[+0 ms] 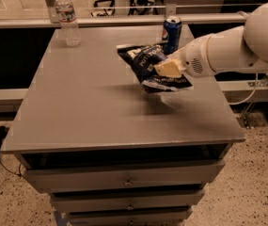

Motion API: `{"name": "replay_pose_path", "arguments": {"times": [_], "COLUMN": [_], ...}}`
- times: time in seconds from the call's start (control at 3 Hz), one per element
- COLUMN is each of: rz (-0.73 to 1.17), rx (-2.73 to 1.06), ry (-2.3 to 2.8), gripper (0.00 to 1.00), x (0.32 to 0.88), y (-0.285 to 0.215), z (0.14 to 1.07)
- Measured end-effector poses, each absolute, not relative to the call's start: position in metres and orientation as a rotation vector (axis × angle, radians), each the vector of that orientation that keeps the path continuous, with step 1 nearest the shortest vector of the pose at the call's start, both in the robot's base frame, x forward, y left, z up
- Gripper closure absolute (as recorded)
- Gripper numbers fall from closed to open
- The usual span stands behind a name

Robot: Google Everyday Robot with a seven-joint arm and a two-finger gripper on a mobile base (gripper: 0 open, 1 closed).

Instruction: Move blue chip bag near pepsi can

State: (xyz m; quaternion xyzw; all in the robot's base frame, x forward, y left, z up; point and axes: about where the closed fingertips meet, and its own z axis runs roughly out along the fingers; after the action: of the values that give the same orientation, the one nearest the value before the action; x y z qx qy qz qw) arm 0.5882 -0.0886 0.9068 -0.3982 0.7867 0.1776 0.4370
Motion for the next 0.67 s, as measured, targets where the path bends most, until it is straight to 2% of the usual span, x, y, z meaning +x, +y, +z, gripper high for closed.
{"name": "replay_pose_path", "arguments": {"times": [0.67], "rz": [0.283], "rx": [-0.693], "ry": [1.976], "gripper": [1.0], "x": [0.66], "y": [-0.18], "z": [0.921]}}
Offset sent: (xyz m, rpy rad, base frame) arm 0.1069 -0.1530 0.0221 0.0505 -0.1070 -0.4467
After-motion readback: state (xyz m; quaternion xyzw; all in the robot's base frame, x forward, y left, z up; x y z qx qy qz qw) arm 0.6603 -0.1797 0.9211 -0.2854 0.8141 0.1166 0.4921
